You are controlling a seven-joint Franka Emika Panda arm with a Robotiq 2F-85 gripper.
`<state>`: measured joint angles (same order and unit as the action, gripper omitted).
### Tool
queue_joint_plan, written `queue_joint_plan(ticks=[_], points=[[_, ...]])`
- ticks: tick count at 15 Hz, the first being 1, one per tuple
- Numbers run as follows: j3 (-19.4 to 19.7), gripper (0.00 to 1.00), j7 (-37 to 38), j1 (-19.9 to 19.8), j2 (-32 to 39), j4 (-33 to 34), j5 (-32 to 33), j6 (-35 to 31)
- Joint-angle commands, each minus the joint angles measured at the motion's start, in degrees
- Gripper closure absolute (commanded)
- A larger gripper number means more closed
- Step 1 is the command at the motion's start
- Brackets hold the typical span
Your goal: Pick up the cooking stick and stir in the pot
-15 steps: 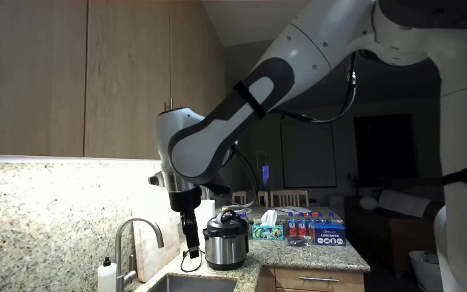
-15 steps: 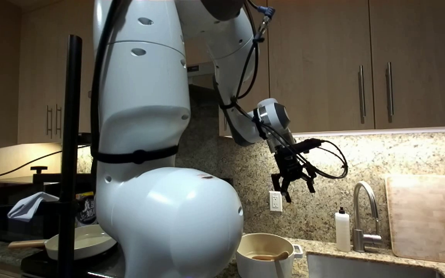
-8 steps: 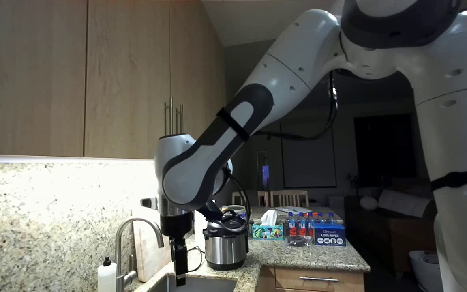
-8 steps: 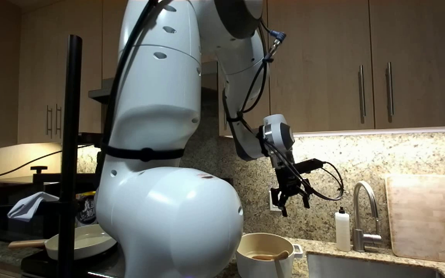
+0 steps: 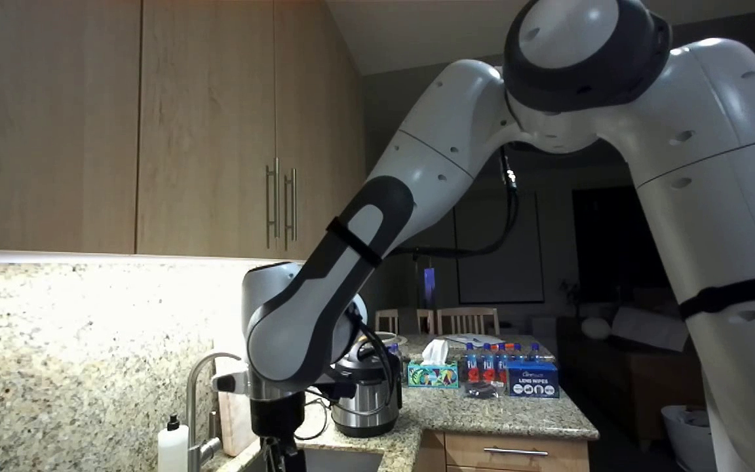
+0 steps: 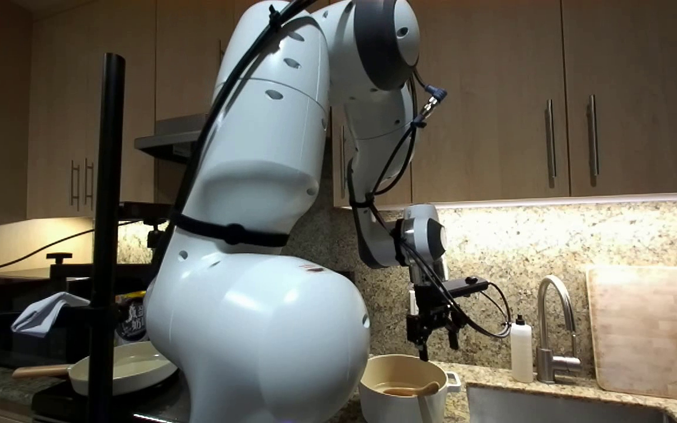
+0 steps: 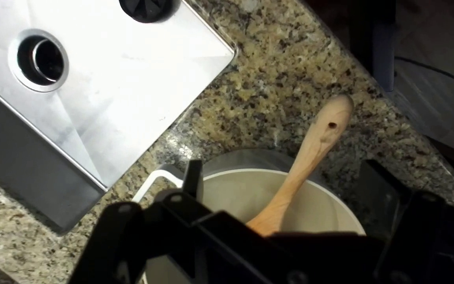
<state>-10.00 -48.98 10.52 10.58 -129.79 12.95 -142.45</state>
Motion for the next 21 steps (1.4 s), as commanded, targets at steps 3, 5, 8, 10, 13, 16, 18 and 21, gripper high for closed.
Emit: queue_joint_plan(ticks=[3, 5, 8, 10, 13, 16, 18, 21], points=[[-1.7, 0.0, -8.61, -1.67, 3.62, 1.53, -0.34, 1.31], [-2.17, 0.0, -11.49, -2.4, 4.48, 1.32, -1.52, 1.94], [-2.7, 0.0, -13.98, -2.91, 5.61, 1.69, -1.95, 4.39], [-2.84, 0.0, -15.3, -2.79, 6.35, 2.56, -1.57, 7.0], [-3.1, 0.0, -16.18, -2.35, 8.08, 5.03, -1.17, 10.13], [-3.73, 0.0, -17.72, -2.74, 10.25, 7.94, -2.17, 10.97], [-3.59, 0.0, -17.08, -3.01, 11.5, 8.94, -2.46, 10.11], [-3.43, 0.0, -16.2, -3.51, 13.26, 10.31, -3.48, 10.62]])
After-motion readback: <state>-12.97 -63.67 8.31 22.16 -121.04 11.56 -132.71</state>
